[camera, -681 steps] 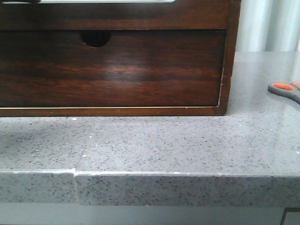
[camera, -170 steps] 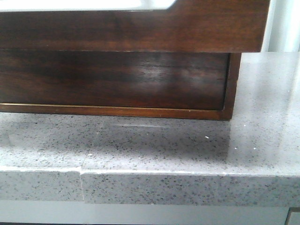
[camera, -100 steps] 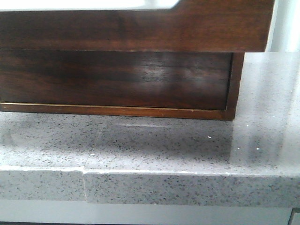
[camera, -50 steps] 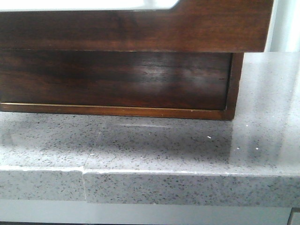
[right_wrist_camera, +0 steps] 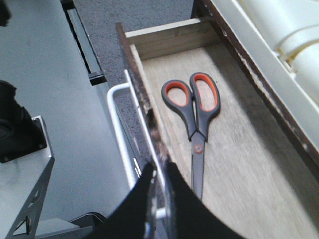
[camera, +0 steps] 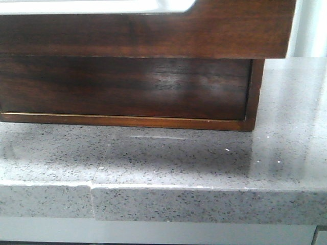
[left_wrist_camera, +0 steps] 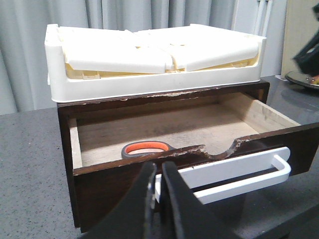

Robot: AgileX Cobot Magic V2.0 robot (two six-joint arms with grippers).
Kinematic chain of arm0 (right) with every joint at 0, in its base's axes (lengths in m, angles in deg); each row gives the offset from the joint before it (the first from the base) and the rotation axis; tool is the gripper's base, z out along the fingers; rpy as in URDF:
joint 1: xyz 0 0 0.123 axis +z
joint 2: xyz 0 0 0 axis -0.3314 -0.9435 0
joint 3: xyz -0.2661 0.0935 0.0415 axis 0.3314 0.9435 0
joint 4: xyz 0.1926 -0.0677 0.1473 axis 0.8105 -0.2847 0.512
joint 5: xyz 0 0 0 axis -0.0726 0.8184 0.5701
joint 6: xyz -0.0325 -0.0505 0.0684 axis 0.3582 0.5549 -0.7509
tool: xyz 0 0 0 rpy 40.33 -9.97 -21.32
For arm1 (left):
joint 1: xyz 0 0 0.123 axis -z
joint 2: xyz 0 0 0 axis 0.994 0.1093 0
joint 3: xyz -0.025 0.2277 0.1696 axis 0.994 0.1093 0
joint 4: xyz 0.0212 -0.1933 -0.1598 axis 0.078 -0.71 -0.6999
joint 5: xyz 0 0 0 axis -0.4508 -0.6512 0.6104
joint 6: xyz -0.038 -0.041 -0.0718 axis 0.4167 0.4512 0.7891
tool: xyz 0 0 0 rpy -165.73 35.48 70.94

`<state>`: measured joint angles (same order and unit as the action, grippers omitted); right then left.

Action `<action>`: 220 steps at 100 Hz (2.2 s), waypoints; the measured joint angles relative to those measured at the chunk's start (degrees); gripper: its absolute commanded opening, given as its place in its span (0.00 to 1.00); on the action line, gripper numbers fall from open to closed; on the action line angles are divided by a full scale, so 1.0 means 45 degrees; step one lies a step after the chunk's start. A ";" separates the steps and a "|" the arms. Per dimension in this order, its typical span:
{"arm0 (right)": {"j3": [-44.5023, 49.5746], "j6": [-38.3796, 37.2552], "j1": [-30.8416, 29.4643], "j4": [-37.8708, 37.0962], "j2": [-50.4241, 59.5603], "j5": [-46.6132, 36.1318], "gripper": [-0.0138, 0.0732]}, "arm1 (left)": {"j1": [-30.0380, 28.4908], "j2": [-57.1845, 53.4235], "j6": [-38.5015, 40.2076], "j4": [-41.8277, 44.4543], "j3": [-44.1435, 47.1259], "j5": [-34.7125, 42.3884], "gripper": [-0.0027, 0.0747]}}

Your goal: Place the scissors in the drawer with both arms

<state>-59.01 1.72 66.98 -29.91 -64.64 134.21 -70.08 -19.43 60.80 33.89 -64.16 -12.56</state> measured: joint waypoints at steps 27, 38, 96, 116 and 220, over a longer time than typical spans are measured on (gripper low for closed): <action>0.6585 -0.0507 0.0000 -0.0914 0.6923 -0.2900 0.11 | 0.0000 -0.0048 0.0000 0.0169 0.0650 0.0000 0.01; 0.8975 -0.1357 0.0000 -0.2016 0.9393 -0.3571 0.11 | 0.0000 -0.0048 0.0000 0.0169 0.0899 0.0024 0.01; 1.1042 -0.1754 0.0000 -0.3414 1.2634 -0.4213 0.11 | 0.0000 -0.0048 0.0000 0.0177 0.1001 0.0169 0.01; 1.1042 -0.1754 0.0000 -0.3414 1.2634 -0.4213 0.11 | 0.0000 -0.0048 0.0000 0.0144 0.1033 0.0191 0.01; 1.1042 -0.1781 0.0000 -0.3463 1.2653 -0.4220 0.11 | -0.1139 -0.2120 0.4469 0.5669 0.9612 0.6456 0.01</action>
<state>-9.32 -6.30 66.98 -45.49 -7.70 115.22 -75.21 -28.97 80.91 59.40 -20.90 16.50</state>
